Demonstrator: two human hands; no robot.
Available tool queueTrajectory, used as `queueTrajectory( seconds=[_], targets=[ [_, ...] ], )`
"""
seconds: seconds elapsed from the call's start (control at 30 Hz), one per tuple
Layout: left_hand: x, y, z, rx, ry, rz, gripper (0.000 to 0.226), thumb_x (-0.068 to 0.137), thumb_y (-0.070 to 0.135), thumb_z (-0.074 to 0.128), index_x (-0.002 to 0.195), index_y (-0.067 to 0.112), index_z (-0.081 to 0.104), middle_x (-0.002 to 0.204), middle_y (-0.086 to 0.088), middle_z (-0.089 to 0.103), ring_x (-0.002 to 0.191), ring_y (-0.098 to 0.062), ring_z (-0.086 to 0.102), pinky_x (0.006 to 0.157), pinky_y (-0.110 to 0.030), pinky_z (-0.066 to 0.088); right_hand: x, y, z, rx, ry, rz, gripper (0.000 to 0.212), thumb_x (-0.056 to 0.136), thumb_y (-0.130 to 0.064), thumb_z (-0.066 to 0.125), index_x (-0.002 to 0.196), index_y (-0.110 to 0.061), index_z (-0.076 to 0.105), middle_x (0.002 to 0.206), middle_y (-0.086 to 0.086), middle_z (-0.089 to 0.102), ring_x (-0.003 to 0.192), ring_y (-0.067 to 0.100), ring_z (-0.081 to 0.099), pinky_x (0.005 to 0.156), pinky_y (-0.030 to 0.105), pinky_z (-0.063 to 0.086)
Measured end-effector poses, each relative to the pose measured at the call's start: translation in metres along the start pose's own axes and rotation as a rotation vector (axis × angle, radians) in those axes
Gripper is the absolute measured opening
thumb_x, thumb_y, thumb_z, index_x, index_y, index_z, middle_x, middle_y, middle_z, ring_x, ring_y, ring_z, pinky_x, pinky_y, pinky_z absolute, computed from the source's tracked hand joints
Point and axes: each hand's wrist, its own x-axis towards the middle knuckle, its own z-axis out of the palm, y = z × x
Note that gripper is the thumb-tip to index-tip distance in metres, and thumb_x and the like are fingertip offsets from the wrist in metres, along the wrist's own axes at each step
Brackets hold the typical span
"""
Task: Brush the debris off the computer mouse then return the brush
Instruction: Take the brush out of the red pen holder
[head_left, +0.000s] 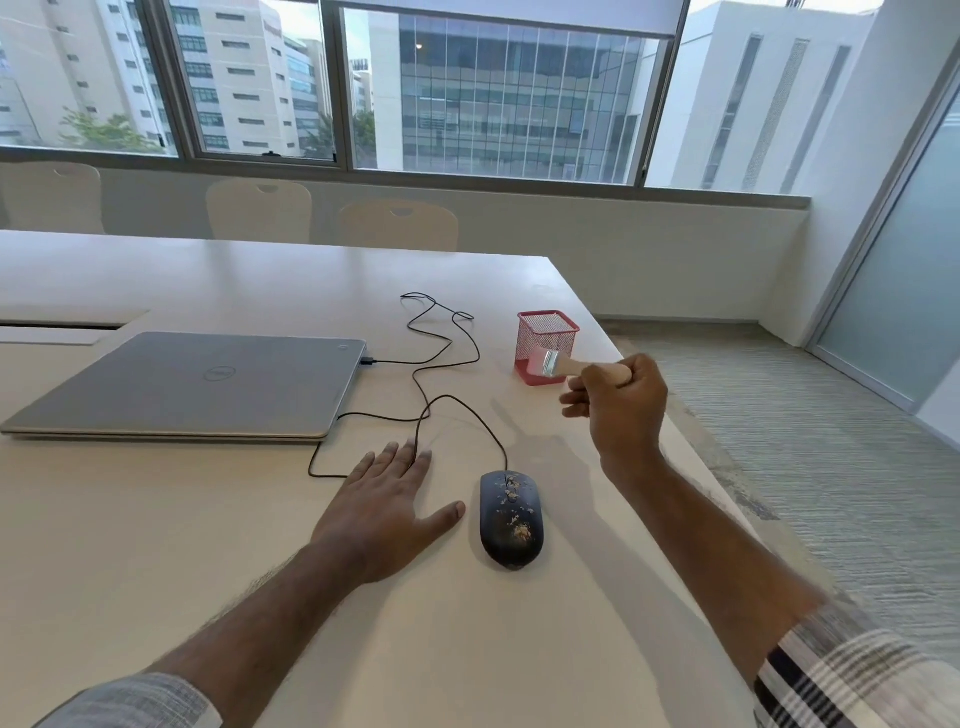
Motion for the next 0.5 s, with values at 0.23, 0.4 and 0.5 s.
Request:
queueTrajectory(
  seconds=[0.23, 0.4, 0.5],
  targets=[
    [-0.001, 0.001, -0.001, -0.011, 0.021, 0.018, 0.093, 0.09, 0.082, 0.016, 0.162, 0.026, 0.001, 0.17, 0.006, -0.005, 0.156, -0.009, -0.006, 0.124, -0.031, -0.008, -0.022, -0.003, -0.024, 0.076, -0.041, 0.1, 0.018, 0.095, -0.004, 0.045, 0.08, -0.014, 0.047, 0.063, 0.016, 0.069, 0.048, 0.032, 0.067, 0.043, 0.032, 0.054],
    [-0.004, 0.002, -0.004, -0.068, 0.045, 0.009, 0.093, 0.09, 0.081, 0.025, 0.162, 0.027, 0.004, 0.171, 0.004, -0.003, 0.156, -0.01, -0.003, 0.123, -0.028, -0.006, -0.039, 0.001, -0.036, 0.174, -0.066, 0.154, 0.022, 0.097, -0.001, 0.041, 0.08, -0.015, 0.045, 0.062, 0.013, 0.069, 0.049, 0.032, 0.066, 0.044, 0.033, 0.055],
    [-0.008, 0.004, -0.006, -0.12, 0.102, -0.001, 0.092, 0.09, 0.079, 0.035, 0.162, 0.027, 0.009, 0.171, 0.003, 0.003, 0.157, -0.013, 0.004, 0.118, -0.025, -0.004, -0.051, 0.005, -0.043, 0.211, -0.04, 0.169, 0.023, 0.097, 0.001, 0.04, 0.082, -0.015, 0.046, 0.062, 0.013, 0.07, 0.05, 0.032, 0.067, 0.045, 0.035, 0.056]
  ],
)
